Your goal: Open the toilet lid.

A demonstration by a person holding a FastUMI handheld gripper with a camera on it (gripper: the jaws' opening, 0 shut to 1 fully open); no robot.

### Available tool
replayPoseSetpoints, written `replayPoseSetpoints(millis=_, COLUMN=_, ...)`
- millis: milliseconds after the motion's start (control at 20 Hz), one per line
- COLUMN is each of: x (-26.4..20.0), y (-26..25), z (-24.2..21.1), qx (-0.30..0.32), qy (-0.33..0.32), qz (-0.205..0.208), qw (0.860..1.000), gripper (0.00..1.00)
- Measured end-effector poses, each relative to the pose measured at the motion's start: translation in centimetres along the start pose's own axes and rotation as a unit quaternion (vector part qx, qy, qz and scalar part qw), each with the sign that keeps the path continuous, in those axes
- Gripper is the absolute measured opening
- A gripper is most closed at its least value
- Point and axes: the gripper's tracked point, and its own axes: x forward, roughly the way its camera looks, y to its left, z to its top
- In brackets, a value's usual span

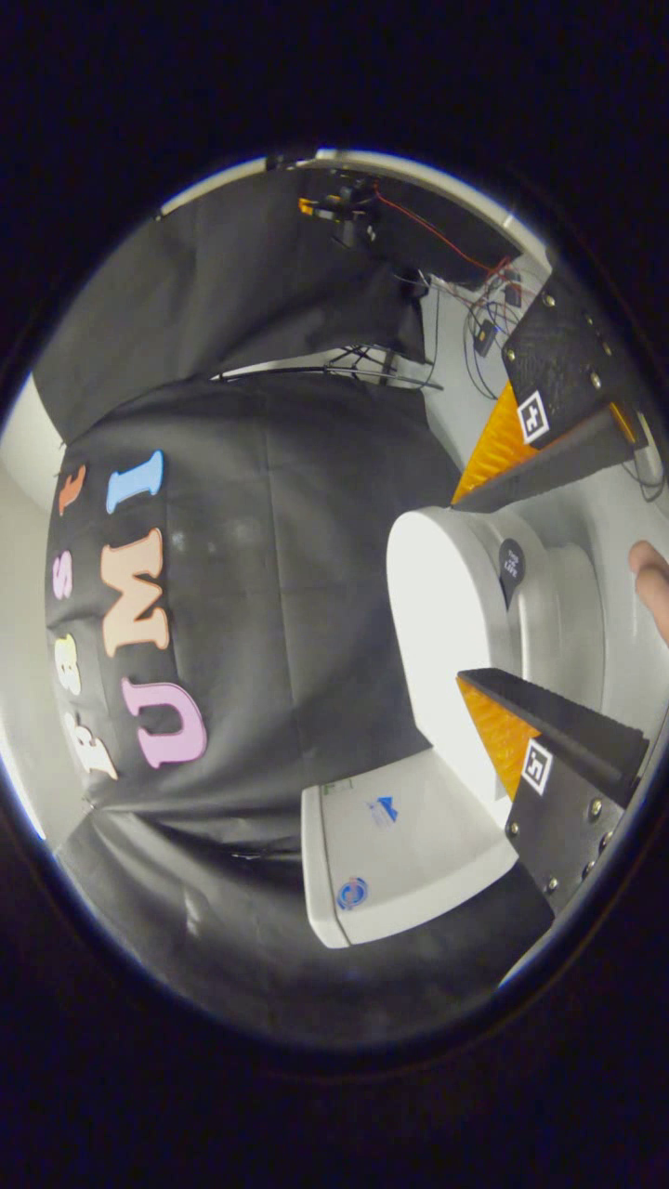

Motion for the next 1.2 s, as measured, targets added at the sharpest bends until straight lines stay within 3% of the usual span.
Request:
replayPoseSetpoints(millis=400, x=4.6, y=-1.1, z=-5.7, qx=0.111, qy=0.035, qz=0.012, qw=0.993, gripper=1.0)
replayPoseSetpoints(millis=600, x=6.8, y=-2.1, z=-8.9, qx=0.206, qy=0.052, qz=0.001, qw=0.977, gripper=1.0)
replayPoseSetpoints(millis=850, x=8.1, y=-2.4, z=-10.1, qx=0.304, qy=0.036, qz=0.002, qw=0.952, gripper=0.81)
replayPoseSetpoints(millis=1050, x=9.0, y=-3.9, z=-11.2, qx=0.365, qy=0.037, qz=-0.027, qw=0.93, gripper=0.7)
replayPoseSetpoints(millis=1200, x=9.4, y=-3.7, z=-11.2, qx=0.4, qy=0.03, qz=-0.02, qw=0.916, gripper=0.23)
